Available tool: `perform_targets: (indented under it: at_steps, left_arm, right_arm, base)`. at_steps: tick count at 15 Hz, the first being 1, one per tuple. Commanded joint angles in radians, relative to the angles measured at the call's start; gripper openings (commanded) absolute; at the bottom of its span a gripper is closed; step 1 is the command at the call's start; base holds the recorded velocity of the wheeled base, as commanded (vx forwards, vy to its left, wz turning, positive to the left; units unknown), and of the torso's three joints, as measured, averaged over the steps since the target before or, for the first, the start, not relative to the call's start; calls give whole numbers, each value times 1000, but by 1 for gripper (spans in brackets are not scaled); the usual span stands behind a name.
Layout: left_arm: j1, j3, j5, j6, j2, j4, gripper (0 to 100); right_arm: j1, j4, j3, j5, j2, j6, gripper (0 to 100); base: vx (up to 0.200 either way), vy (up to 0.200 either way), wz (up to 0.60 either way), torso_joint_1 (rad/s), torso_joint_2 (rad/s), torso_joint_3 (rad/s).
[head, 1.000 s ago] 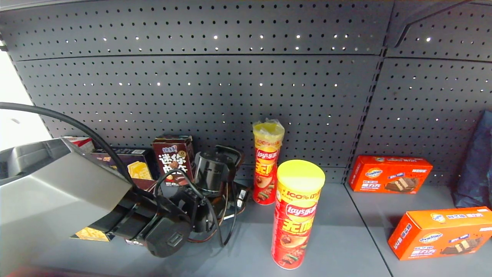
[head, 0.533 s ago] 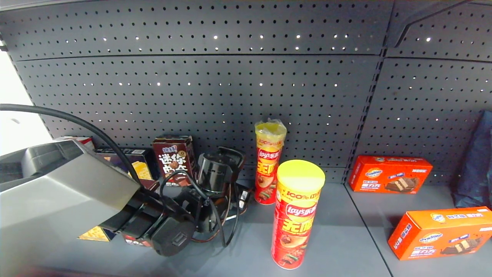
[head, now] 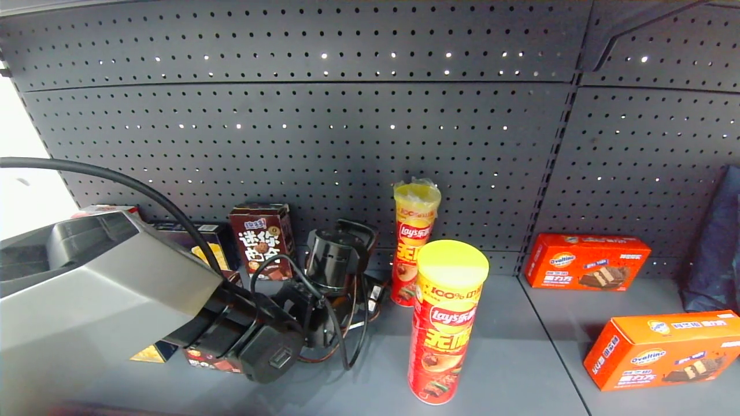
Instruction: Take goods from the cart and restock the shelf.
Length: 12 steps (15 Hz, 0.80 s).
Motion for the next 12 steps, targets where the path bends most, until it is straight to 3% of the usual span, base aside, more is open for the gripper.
perform_targets:
  at_steps: [1, 12]
  left_arm:
    - [0, -1, 0, -1, 2, 0, 100]
    - [-9, -16, -1, 1, 8, 3, 100]
  right_arm:
    - [1, 0, 0, 1, 2, 0, 100]
    - [1, 0, 0, 1, 2, 0, 100]
  base:
    - [0, 0, 0, 0, 0, 0]
    - [0, 0, 0, 0, 0, 0]
